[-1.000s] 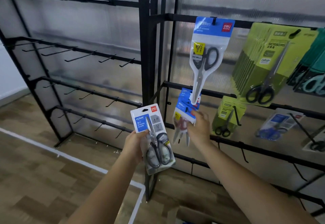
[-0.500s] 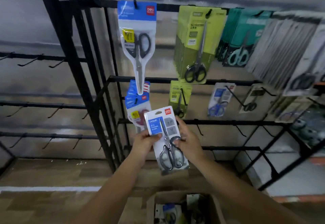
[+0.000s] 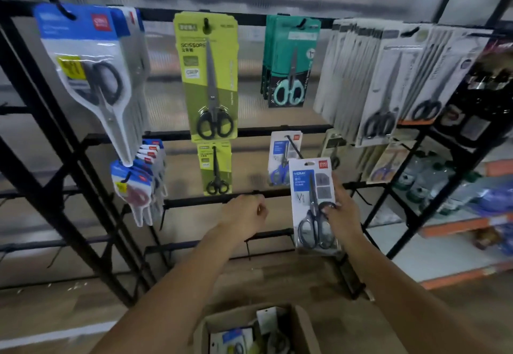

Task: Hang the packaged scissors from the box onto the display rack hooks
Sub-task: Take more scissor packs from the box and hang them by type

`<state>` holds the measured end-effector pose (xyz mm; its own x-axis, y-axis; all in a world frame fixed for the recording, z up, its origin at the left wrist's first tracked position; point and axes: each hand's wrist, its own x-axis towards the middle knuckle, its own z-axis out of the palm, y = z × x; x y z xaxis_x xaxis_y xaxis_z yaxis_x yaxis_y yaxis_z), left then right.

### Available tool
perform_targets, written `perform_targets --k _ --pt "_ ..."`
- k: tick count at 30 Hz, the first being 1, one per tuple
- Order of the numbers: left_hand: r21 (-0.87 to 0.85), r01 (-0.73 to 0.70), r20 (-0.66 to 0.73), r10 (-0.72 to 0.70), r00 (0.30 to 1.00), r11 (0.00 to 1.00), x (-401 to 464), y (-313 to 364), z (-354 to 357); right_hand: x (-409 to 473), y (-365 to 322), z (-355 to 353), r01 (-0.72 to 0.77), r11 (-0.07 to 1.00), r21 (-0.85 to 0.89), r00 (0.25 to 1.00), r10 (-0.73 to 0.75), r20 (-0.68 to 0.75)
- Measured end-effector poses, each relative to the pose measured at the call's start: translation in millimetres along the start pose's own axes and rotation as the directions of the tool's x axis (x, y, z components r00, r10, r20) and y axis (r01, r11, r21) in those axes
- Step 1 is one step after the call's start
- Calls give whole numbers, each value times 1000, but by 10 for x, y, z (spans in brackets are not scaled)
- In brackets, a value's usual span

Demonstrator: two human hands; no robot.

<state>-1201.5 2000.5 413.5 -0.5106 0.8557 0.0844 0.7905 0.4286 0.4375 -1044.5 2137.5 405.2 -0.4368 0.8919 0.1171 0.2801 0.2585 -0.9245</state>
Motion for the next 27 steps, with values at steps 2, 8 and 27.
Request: perform_targets --k 2,8,27 --pt "5 12 -5 -12 1000 1000 55 101 71 111 101 -75 -27 999 -37 999 28 36" --pt "19 75 -10 -74 997 997 164 264 215 330 356 -115 17 997 -79 985 -3 175" --pt "200 219 -45 -214 976 955 529 442 242 1351 116 232 248 827 -504 890 11 455"
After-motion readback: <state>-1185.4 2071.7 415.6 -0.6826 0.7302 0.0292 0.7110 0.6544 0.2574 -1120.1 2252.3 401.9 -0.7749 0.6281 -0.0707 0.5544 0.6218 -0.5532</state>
